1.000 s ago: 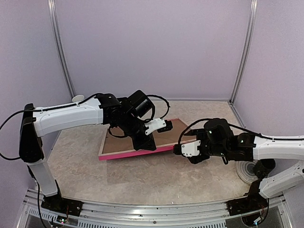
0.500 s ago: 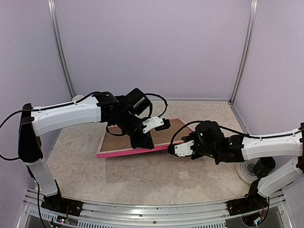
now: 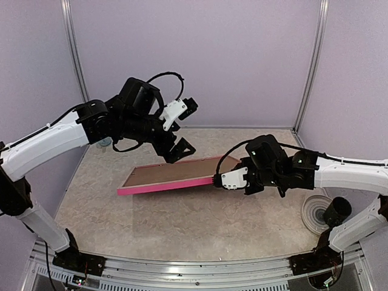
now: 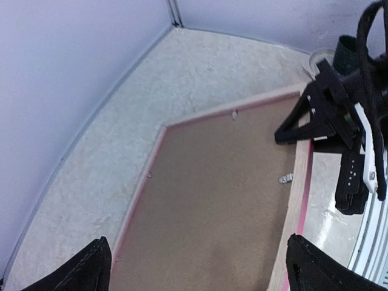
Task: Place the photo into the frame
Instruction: Turn over the photo frame.
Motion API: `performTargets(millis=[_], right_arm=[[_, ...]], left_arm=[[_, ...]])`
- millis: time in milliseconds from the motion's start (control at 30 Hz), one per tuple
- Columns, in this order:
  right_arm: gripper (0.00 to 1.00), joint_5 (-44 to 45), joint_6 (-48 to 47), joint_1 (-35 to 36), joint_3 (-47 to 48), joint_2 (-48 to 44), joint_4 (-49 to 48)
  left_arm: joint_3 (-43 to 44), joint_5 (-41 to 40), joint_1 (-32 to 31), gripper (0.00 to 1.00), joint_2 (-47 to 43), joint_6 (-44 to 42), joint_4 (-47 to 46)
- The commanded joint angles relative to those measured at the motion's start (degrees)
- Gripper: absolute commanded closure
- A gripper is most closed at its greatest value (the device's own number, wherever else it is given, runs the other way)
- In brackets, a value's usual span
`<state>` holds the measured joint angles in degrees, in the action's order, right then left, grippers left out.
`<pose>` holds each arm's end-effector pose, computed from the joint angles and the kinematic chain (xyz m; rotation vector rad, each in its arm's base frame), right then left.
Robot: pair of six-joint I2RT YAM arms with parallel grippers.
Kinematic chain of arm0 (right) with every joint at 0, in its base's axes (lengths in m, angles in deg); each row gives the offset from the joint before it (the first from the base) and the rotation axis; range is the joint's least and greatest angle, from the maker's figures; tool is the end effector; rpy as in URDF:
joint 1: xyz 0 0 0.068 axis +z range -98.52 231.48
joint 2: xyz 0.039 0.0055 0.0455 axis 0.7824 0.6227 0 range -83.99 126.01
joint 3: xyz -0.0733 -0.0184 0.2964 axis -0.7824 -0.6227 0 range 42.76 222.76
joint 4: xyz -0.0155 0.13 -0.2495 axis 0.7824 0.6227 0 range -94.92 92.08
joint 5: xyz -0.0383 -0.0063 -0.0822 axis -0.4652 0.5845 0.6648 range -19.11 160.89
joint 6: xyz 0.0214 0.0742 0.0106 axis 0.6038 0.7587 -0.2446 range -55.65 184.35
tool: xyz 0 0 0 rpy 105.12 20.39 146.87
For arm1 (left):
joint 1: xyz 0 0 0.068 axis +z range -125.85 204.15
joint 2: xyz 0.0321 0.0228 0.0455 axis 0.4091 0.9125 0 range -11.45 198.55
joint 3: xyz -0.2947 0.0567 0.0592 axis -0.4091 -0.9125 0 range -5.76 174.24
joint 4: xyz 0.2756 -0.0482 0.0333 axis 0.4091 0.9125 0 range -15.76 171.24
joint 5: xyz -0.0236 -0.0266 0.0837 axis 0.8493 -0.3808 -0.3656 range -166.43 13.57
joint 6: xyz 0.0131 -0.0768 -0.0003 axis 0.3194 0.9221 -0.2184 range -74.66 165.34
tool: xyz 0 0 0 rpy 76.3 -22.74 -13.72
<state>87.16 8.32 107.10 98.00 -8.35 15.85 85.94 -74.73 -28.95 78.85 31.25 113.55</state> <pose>0.1964 0.2541 0.2748 -1.7961 1.3979 -0.3283 0.2370 -0.3191 0.3917 1.2656 1.8758 -0.4008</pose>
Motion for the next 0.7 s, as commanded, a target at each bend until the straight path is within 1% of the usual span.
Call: performTargets(millis=[0, 100, 200, 267, 333, 400, 533, 667], right_arm=[[1.0, -6.4, 2.4, 0.7, 4.2, -1.4, 7.7], [1.0, -8.9, 3.2, 0.7, 5.8, -1.9, 9.4], [1.0, -10.4, 3.6, 0.7, 7.1, -1.9, 9.9], [1.0, -11.0, 4.2, 0.7, 7.8, -1.8, 10.2], [1.0, -11.7, 5.4, 0.5, 8.7, -1.8, 10.3], [1.0, -10.6, 8.4, 0.1, 9.4, -1.7, 8.6], [1.0, -8.8, 13.9, -0.8, 12.9, 0.0, 8.5], [1.0, -8.7, 18.7, -2.1, 18.6, 2.7, 11.0]], left_arm=[[-4.4, -6.9, 1.5, 0.01, -10.3, 4.7, -13.3], [-7.5, -5.5, 1.8, 0.01, -15.9, 5.9, -16.4], [-9.0, -5.4, 1.6, 0.01, -17.8, 7.4, -16.0], [-10.5, -6.7, 1.3, 0.01, -18.3, 8.2, -15.7], [-12.6, -9.7, 0.8, 0.01, -19.0, 9.4, -16.4], [-15.1, -11.1, 0.6, 0.01, -20.8, 10.5, -18.4], [-18.9, -13.0, 0.6, 0.01, -24.9, 13.1, -22.3], [-20.8, -14.8, -0.1, 0.01, -27.7, 13.8, -24.6]])
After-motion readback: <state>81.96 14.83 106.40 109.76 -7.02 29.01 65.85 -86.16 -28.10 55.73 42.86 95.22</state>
